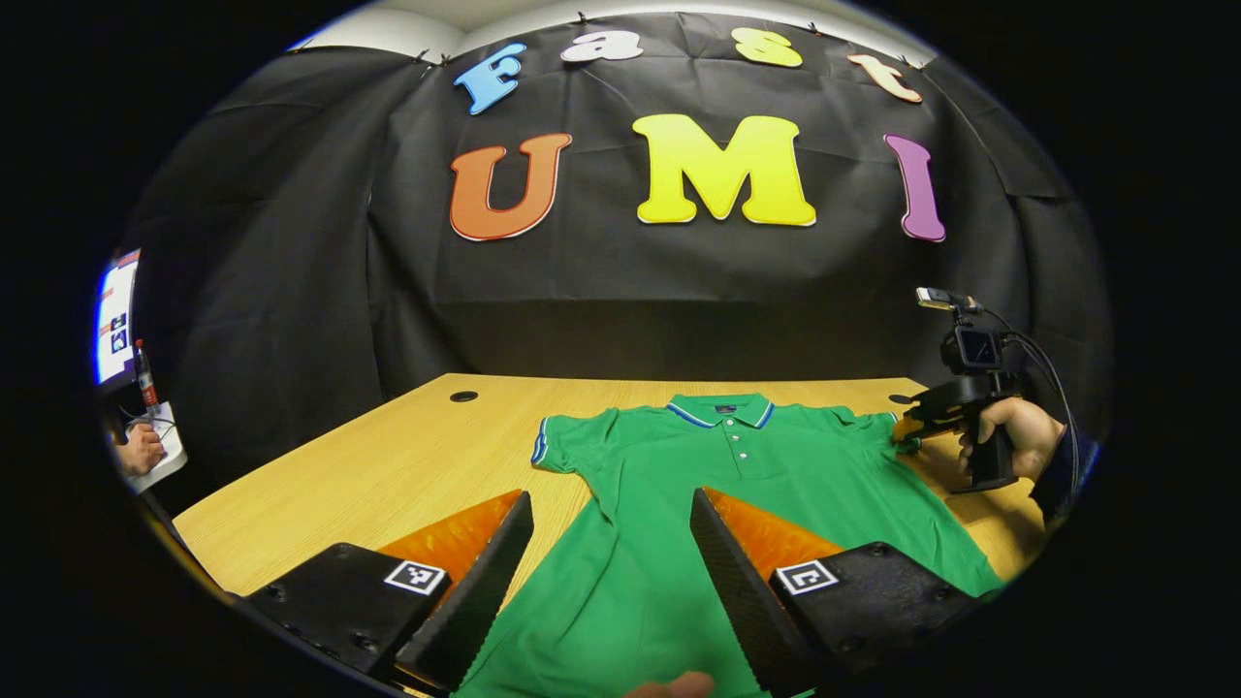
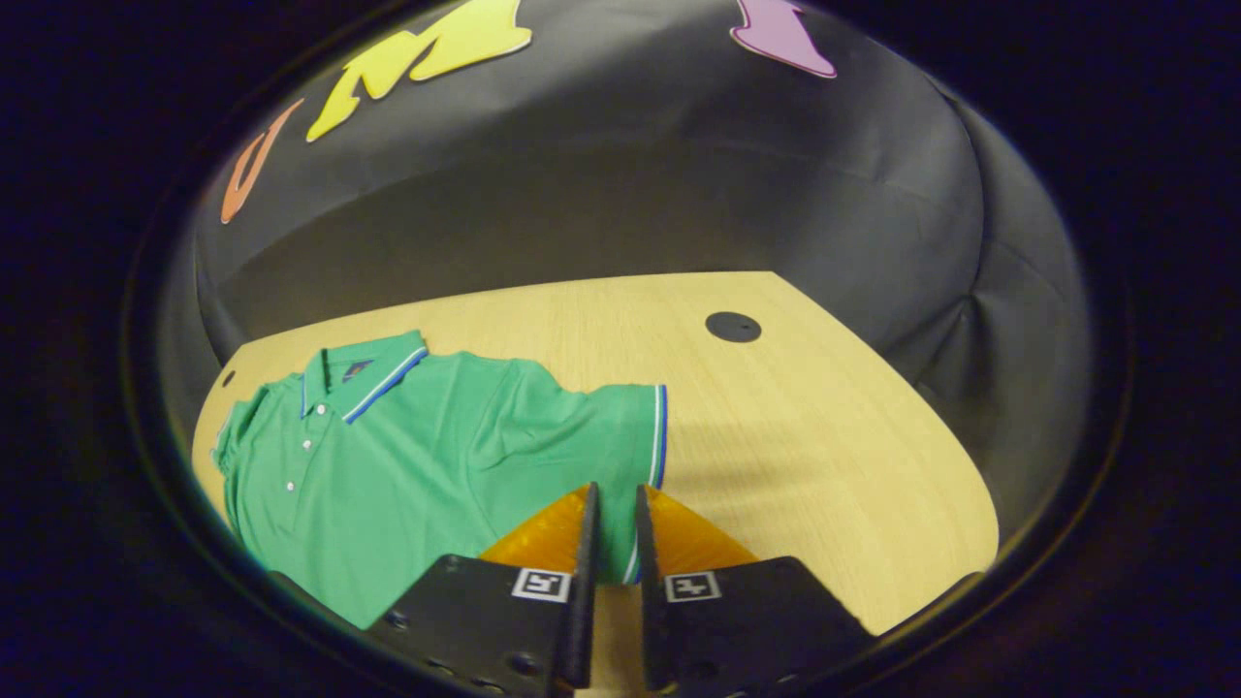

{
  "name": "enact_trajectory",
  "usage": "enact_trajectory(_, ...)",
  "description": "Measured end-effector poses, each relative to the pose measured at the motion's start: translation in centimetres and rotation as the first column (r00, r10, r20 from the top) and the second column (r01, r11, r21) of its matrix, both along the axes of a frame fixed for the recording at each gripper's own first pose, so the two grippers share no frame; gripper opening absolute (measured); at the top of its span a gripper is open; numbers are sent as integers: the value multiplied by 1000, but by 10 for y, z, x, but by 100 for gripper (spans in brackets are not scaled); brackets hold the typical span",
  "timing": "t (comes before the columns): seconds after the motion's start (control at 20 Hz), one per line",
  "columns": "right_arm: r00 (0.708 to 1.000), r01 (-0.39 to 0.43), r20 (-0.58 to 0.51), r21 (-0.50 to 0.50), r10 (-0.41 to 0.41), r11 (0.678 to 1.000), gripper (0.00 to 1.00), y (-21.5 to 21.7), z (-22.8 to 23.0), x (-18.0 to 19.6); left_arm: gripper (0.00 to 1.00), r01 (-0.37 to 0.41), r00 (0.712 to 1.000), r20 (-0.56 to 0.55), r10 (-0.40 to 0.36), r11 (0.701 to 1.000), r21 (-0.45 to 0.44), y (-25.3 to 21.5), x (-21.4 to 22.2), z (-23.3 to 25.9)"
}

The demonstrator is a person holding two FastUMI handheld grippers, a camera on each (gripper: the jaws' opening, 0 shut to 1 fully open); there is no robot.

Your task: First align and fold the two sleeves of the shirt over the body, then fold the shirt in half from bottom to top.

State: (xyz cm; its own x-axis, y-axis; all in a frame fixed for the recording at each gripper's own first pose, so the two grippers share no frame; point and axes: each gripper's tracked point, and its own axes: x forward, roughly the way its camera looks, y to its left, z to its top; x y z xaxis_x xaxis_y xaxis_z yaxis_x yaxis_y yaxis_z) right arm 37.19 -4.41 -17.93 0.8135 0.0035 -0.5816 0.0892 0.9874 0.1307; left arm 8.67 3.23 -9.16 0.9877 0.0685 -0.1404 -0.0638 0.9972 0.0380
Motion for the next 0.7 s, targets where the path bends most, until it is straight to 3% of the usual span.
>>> enact_trajectory(0.05,1000,-9,8,-17,9,1000,13,0,-1,1,100,0,1000,7,0,1000,3,0,0,3)
enact_trajectory(0.2,999,-42,27,-100,45,994,1,-2,4,1,100,-7,1000,18,6,1000,15,4,-1,5)
enact_trajectory(0.55,990,-70,108,-222,95,972,1,7,35,2,100,-10,1000,15,10,1000,12,5,-1,3)
enact_trajectory(0.7,970,-117,165,-328,179,937,1,27,55,3,100,-8,1000,10,8,1000,-2,4,2,1)
